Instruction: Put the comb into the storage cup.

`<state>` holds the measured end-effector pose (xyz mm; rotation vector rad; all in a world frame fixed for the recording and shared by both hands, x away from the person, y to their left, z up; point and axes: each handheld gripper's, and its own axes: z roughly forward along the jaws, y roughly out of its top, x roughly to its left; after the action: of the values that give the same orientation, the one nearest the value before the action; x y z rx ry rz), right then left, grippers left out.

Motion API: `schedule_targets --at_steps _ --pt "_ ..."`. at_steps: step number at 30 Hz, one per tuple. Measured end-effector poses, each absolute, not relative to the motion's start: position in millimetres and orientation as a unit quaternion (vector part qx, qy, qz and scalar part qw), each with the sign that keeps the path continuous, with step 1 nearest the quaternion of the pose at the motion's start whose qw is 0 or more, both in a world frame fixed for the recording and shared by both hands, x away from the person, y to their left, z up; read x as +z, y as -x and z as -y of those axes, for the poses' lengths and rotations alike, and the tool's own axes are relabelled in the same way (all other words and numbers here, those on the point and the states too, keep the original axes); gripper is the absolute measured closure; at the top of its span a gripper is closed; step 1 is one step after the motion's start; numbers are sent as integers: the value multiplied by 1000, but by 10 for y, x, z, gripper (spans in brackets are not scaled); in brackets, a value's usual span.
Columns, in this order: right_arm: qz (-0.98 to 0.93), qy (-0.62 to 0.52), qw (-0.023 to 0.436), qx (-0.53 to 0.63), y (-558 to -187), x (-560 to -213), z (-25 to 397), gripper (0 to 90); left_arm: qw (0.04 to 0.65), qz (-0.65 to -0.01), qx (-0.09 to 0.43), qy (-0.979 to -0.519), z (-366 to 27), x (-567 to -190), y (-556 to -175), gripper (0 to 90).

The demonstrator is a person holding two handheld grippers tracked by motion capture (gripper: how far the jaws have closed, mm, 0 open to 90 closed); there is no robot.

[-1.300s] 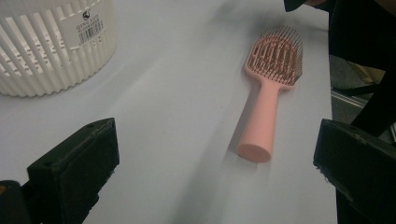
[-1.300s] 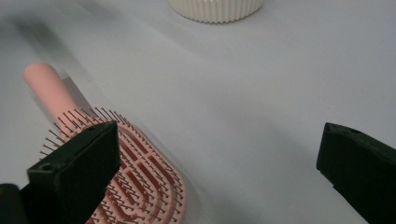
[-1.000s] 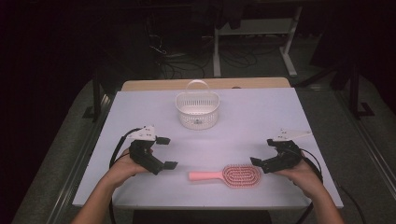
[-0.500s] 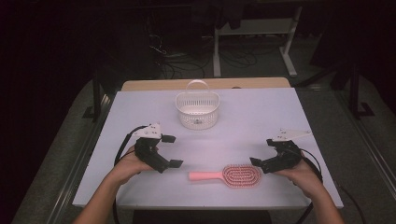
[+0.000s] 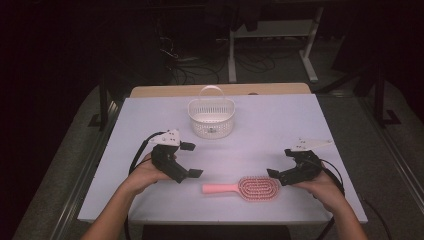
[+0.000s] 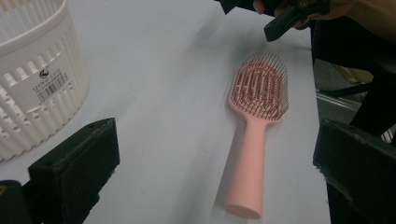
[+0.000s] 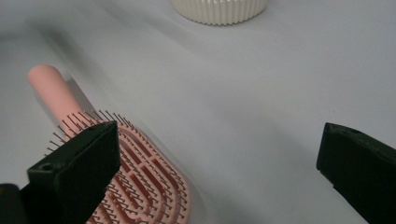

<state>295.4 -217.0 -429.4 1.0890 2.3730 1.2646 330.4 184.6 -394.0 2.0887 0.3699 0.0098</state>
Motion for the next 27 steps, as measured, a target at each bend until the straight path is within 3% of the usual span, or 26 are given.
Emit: schedule_targets --at_steps 27 --pt "-811 -376 119 432 -2962 -4298 2174 0 486 -113 -14 -867 -1387 -3918 -3401 6"
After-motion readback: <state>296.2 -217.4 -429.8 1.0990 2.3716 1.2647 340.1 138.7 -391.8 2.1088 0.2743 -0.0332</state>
